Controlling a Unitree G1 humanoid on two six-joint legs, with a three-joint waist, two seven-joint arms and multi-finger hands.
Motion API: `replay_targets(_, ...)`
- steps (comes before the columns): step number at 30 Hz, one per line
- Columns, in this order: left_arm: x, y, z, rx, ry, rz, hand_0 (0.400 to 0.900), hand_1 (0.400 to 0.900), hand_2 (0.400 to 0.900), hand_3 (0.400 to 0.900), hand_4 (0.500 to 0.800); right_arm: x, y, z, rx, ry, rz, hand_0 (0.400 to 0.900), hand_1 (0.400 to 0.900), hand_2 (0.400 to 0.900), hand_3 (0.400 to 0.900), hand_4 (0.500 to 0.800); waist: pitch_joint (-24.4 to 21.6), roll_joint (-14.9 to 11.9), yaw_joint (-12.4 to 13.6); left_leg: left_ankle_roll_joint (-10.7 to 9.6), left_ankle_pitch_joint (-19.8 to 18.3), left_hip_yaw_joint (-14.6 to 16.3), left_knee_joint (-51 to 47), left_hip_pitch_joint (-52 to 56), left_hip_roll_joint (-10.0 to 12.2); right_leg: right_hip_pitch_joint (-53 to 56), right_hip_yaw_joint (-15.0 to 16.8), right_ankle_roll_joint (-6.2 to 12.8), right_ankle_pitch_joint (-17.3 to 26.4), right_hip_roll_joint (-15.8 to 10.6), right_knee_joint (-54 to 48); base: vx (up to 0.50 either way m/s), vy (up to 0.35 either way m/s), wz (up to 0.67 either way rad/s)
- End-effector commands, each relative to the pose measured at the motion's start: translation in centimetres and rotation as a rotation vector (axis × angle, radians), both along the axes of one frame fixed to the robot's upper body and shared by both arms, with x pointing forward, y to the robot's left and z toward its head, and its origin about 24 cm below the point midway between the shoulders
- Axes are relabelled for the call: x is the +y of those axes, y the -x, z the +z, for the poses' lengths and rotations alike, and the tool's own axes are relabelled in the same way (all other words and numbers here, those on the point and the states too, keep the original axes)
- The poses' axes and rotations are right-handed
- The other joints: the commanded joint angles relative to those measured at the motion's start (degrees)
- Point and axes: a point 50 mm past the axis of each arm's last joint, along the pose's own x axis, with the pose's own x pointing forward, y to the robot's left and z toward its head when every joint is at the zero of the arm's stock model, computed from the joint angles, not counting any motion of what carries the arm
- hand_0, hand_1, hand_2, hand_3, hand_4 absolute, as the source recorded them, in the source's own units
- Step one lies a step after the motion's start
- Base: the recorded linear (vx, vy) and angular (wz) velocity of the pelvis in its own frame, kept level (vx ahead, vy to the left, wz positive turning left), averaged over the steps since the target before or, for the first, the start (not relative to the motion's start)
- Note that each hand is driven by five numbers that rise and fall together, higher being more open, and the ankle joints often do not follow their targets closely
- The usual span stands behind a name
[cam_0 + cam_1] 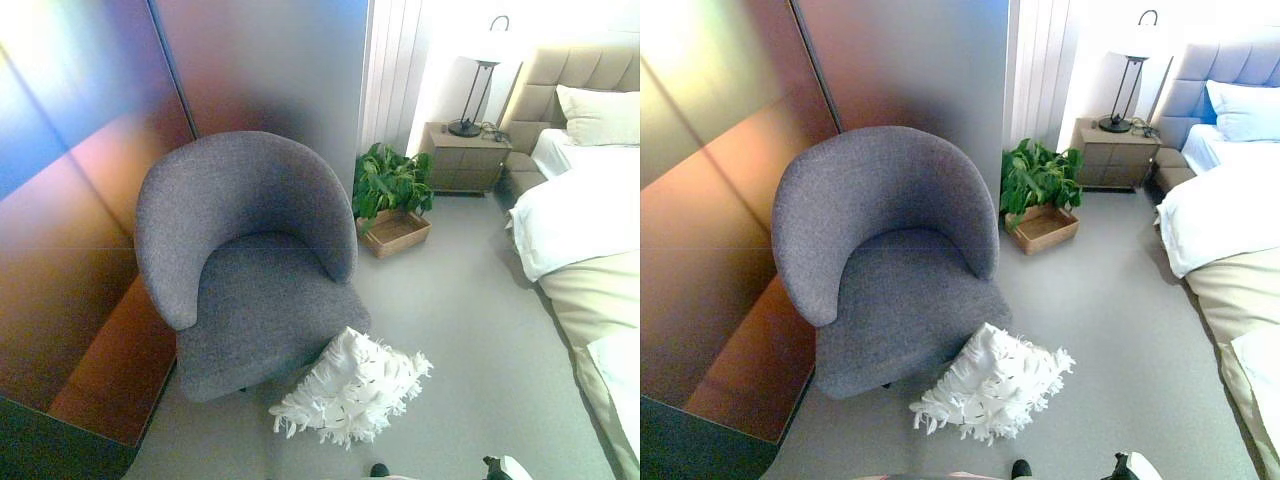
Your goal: Pick up the pillow and put it on the sofa.
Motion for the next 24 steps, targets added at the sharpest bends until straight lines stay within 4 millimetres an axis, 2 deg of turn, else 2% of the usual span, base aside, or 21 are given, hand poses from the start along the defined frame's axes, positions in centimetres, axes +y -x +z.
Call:
replay_targets(1,1.1,-0.5,0.3,0.005,-0.021,0.002,0.900,0.900,0.900,0.900,0.800,-1.4,-3.4,1.3,-0.097,0.102,0.050,0.900,0.900,0.900,0.900,0.800,3.1,-2.0,-0.7,3.9,-4.4,-2.2,0.2,0.8,-3.8,4.7,-2.2,1.76,-4.6,1.6,0.2,0.00,0.000,0.00)
replay_targets(9,1.8,-0.8,0.6,0.013,-0.001,0.007,0.900,0.900,0.900,0.900,0.800,-2.2,-4.3,1.9,-0.139,0.137,0.086,0.900,0.900,0.900,0.900,0.800,3.5,-1.8,-0.6,3.8,-4.2,-2.2,0.2,0.8,-3.7,4.8,-2.5,1.89,-4.6,1.4,0.2,0.01,-0.005,0.00)
replay_targets(19,1.6,-0.7,0.5,0.012,-0.006,0.009,0.900,0.900,0.900,0.900,0.800,-3.3,-7.9,3.9,-0.263,0.203,0.180,0.900,0.900,0.900,0.900,0.800,5.5,-1.6,1.3,3.8,-3.2,-3.2,0.2,-2.4,-3.8,2.4,-4.0,1.81,-4.0,0.9,0.2,0.01,-0.040,0.10)
replay_targets(24,1.8,-1.3,0.7,-0.018,-0.017,-0.003,0.900,0.900,0.900,0.900,0.800,-3.8,-10.3,5.2,-0.340,0.234,0.197,0.900,0.900,0.900,0.900,0.800,8.3,-1.1,2.6,3.8,-1.9,-5.3,0.2,-6.2,-4.1,-0.5,-5.2,1.15,-3.9,1.0,0.8,-0.07,-0.059,0.27)
